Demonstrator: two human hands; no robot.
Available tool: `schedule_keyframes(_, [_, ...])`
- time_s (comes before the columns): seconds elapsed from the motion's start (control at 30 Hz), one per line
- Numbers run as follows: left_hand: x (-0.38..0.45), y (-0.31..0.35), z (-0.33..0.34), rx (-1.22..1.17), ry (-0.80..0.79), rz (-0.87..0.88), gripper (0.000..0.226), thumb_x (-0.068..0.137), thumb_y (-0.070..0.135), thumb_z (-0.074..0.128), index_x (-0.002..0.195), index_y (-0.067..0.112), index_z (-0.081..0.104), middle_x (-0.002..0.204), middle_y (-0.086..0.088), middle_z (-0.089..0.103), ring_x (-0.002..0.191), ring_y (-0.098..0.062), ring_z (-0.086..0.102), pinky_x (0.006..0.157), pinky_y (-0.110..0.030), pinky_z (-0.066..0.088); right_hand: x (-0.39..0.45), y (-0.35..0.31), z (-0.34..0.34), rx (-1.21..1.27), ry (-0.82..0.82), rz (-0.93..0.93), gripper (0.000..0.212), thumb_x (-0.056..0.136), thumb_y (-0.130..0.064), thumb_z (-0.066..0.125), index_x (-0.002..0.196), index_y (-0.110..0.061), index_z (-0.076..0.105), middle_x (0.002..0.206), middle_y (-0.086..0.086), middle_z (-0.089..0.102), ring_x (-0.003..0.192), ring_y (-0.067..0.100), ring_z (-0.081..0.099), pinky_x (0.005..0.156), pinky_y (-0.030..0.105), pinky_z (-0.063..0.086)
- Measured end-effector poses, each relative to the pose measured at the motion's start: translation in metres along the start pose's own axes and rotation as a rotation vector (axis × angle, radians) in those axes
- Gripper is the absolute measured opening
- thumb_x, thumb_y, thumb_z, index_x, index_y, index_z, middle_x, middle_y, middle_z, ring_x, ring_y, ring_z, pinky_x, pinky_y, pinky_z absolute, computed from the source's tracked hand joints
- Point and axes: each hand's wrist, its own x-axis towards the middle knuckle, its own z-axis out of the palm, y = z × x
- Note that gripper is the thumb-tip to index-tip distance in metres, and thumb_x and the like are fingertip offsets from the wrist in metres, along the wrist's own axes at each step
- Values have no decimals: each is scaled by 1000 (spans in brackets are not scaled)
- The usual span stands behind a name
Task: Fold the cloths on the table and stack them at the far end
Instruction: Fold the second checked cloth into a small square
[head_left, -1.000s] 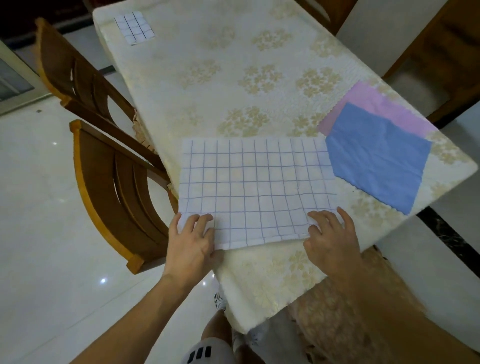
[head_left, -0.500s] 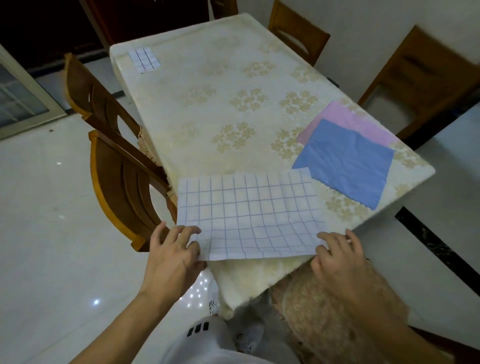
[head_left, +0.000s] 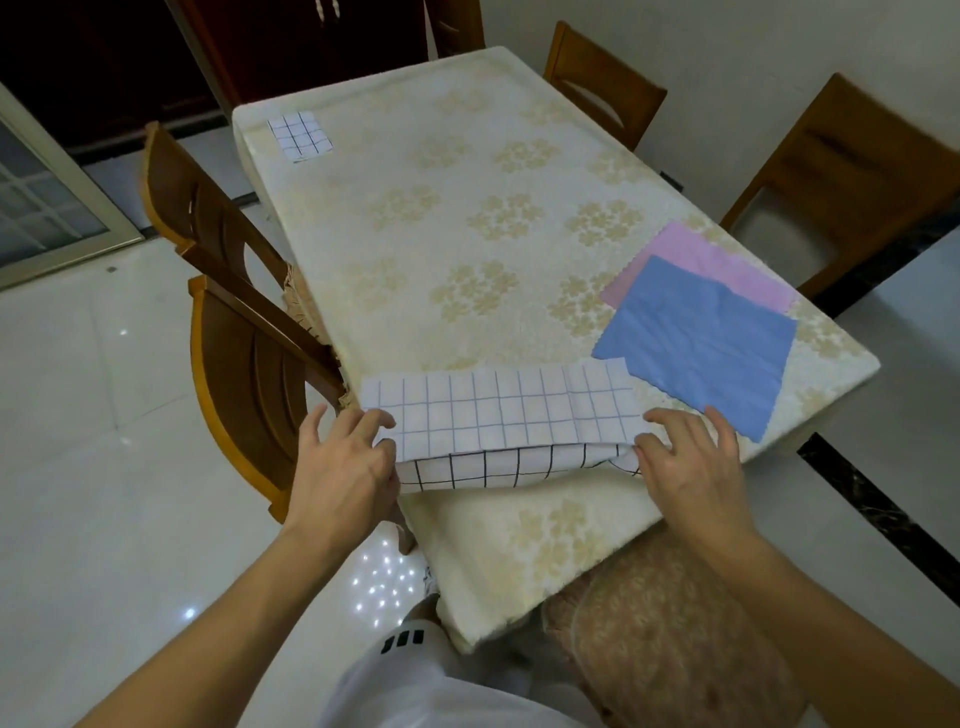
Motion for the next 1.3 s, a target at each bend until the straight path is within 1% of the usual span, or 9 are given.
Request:
schedule_keyframes(0.13, [37,-14,11,7,15,25,6,74,22,77,74,16,77,114,-5,69,110,-28,61,108,-61,31,30,7,26,-44,-43,13,17,75,5,76,79,-9,67,113,14,66,100,31,62,112,54,29])
schedule_keyframes(0.3, [86,-32,22,5,-4,52,5,73,22,76,75,17,78,111,-3,69,106,-28,62,104,-60,34,63,9,54,-55,-126,37,20,72,6,77,77,-10,67,115,13,65,105,31,60,111,54,28])
schedule_keyframes(0.57, [144,-55,61,17,-123,69,6,69,20,79,74,17,78,112,-3,68,105,-28,62,104,-61,34,96,12,105,-87,-148,48,23,72,7,72,68,-14,62,111,11,66,97,30,63,108,54,32])
schedule_keyframes(0.73, [170,-60,82,6,-256,42,13,80,25,70,89,20,79,131,-2,60,126,-25,52,113,-59,25,110,17,139,-85,-176,43,21,73,6,72,72,-14,65,111,13,66,99,32,63,106,56,33])
schedule_keyframes(0.83, [183,-63,93,-4,-300,15,15,82,25,67,90,20,78,142,-4,53,136,-25,44,117,-57,20,114,20,158,-98,-207,26,19,74,3,73,75,-15,66,113,13,66,99,33,62,105,57,36])
schedule_keyframes(0.97, [193,-64,106,-1,-356,-24,19,87,28,63,98,20,77,151,-3,44,142,-24,35,118,-57,18,118,22,181,-114,-243,-6,19,75,0,74,73,-17,65,112,10,66,96,30,60,103,55,38])
schedule_keyframes(1.1, [196,-66,117,6,-371,-30,21,88,29,62,100,20,76,151,-2,43,141,-24,35,117,-57,18,121,21,193,-98,-282,-19,18,77,-4,75,70,-17,65,110,8,65,94,30,62,102,53,38])
schedule_keyframes(1.23, [196,-66,124,-4,-373,-42,21,83,28,66,101,20,75,147,-3,47,136,-26,40,116,-59,20,119,20,196,-38,-323,-7,12,76,-7,76,79,-16,68,112,11,65,96,32,63,100,54,40])
schedule_keyframes(1.3, [193,-63,125,-2,-382,-58,33,81,27,67,113,19,69,147,-6,45,135,-28,41,115,-59,22,115,19,194,-5,-360,30,16,76,-11,78,90,-15,70,115,12,65,102,32,63,101,54,39])
